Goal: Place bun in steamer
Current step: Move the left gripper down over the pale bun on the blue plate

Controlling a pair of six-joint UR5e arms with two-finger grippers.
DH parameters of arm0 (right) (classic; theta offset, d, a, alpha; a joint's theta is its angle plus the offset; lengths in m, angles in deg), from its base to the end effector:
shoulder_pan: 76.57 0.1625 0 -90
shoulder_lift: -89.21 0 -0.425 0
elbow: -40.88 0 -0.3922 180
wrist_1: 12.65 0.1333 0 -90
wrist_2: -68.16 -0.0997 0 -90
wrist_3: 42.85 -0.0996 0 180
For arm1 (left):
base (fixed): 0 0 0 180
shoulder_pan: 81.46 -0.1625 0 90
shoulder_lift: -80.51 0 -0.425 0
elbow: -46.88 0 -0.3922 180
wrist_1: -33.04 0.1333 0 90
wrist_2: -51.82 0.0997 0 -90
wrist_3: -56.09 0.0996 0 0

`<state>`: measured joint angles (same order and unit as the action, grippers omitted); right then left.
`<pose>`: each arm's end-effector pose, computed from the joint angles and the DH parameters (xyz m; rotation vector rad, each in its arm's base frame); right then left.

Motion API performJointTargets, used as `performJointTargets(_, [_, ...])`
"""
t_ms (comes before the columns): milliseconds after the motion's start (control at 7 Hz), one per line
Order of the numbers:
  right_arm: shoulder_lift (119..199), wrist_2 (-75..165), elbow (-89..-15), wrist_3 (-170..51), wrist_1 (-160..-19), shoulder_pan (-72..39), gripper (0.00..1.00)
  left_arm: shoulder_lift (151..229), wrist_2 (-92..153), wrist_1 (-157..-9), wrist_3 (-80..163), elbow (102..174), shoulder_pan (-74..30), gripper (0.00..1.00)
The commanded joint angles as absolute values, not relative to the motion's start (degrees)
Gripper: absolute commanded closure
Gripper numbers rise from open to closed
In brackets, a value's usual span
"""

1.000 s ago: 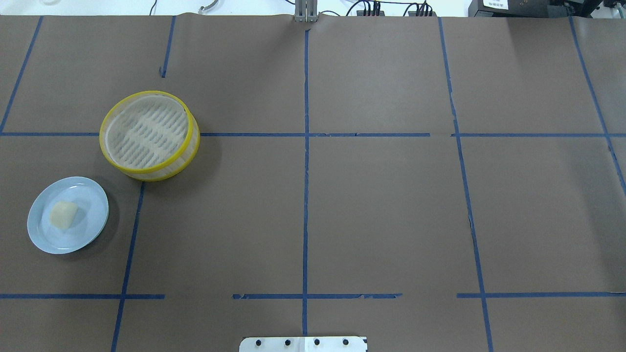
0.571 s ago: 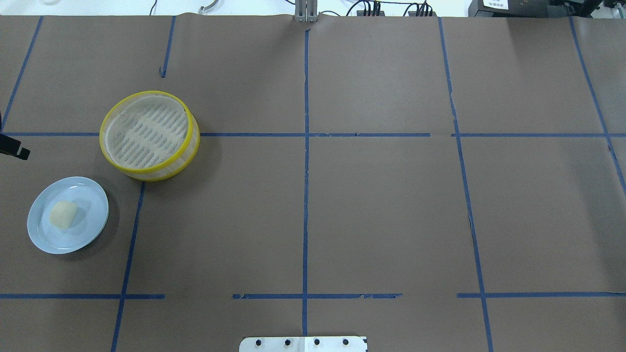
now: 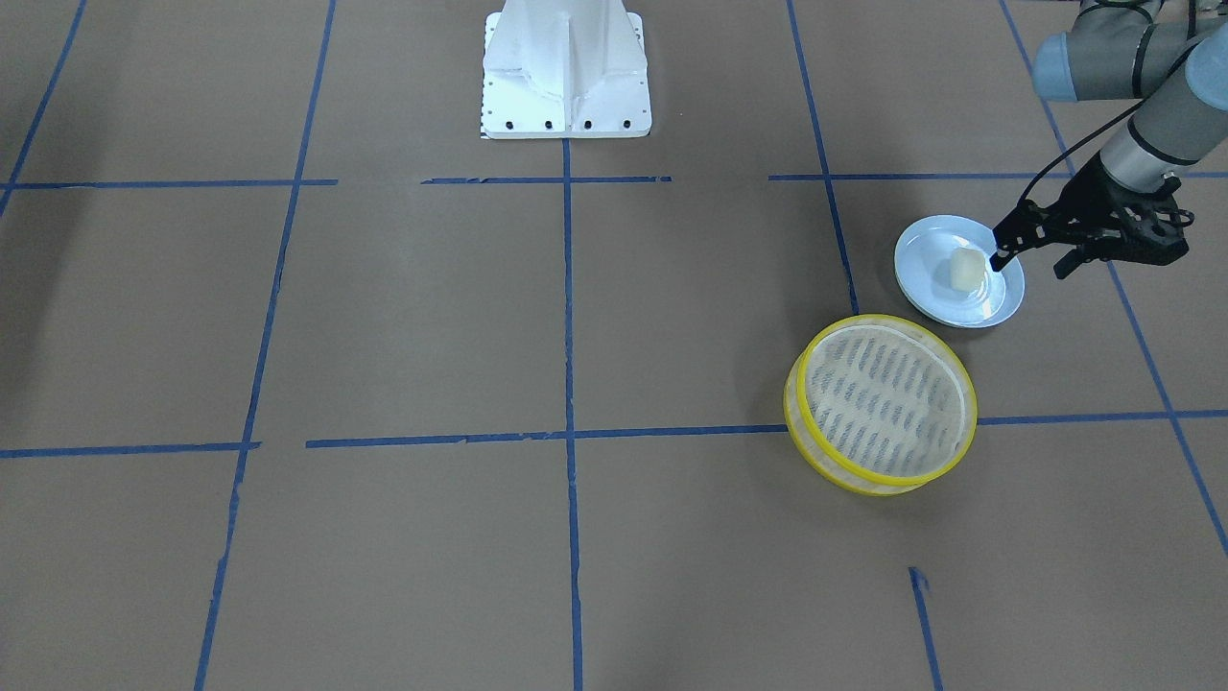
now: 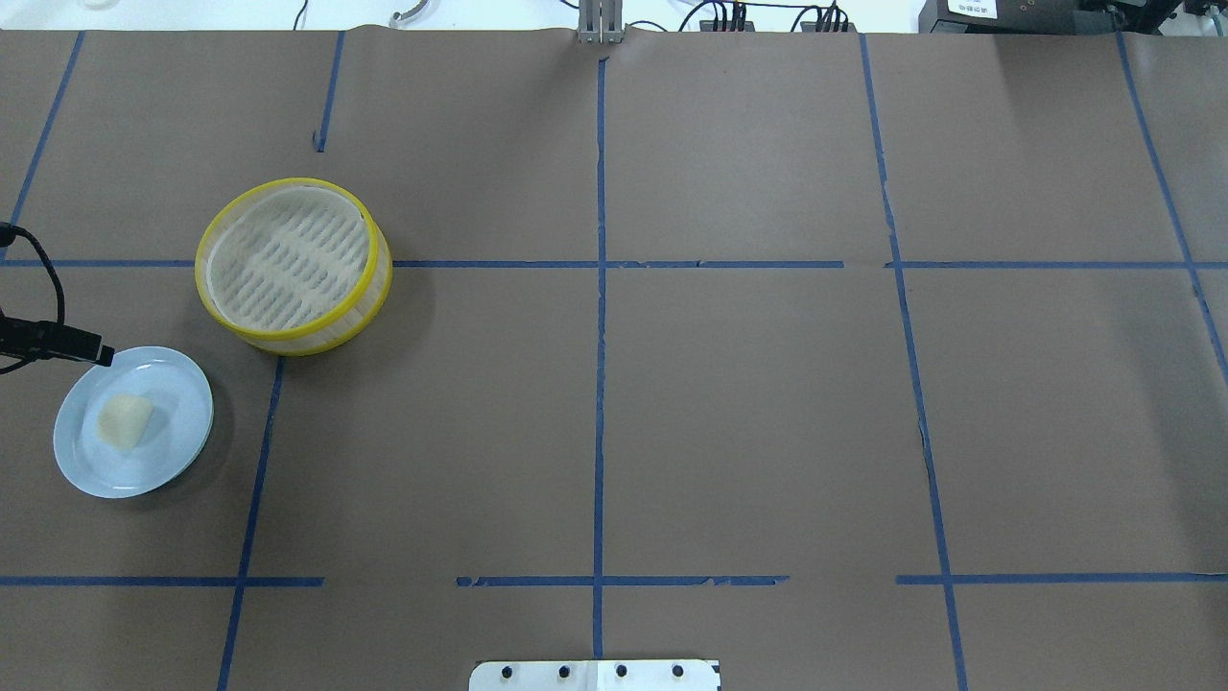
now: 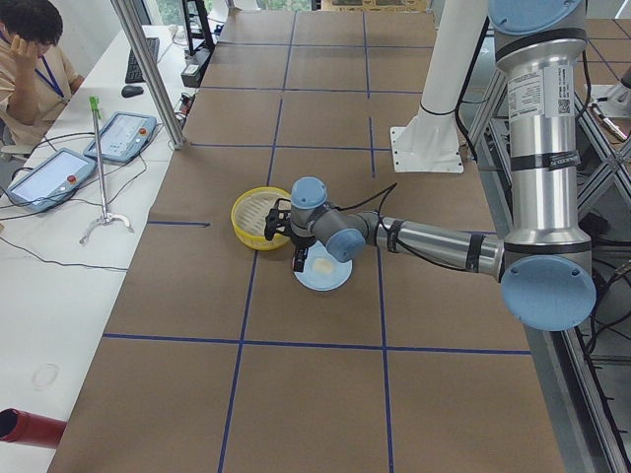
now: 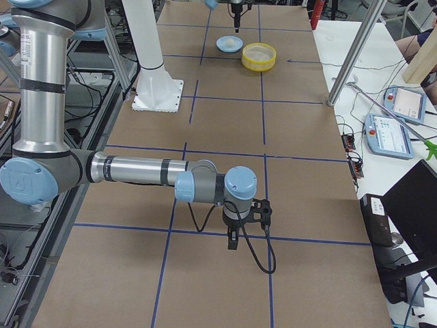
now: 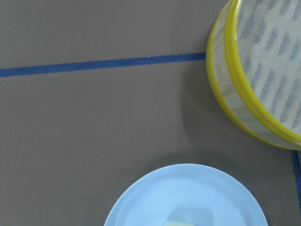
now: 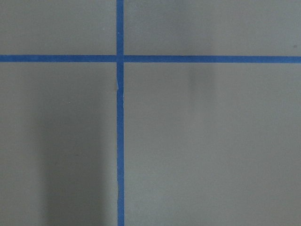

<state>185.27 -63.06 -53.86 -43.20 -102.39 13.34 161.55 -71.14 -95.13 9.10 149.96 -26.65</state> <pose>0.0670 -0.4456 0.6709 -0.0205 -0.7193 0.0110 0.1975 -0.4174 0.5489 0.1796 0.8831 0.0204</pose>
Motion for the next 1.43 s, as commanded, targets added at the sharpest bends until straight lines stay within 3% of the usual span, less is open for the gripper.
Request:
performJointTargets(0, [185.27,-63.06,-53.86,-43.20,-102.39,13.34,0.00,157.87,-65.17,-104.92,-0.30,148.58,-34.76,0.00])
performJointTargets(714, [185.27,-63.06,-53.86,-43.20,-102.39,13.34,0.00,158.56,-61.82,-104.60,-0.86,146.46,-38.75,0.18])
performJointTargets(1286, [185.27,-63.06,-53.86,-43.20,-102.39,13.34,0.00,158.73,-61.73,-104.51,-0.86,146.02,-38.75,0.55])
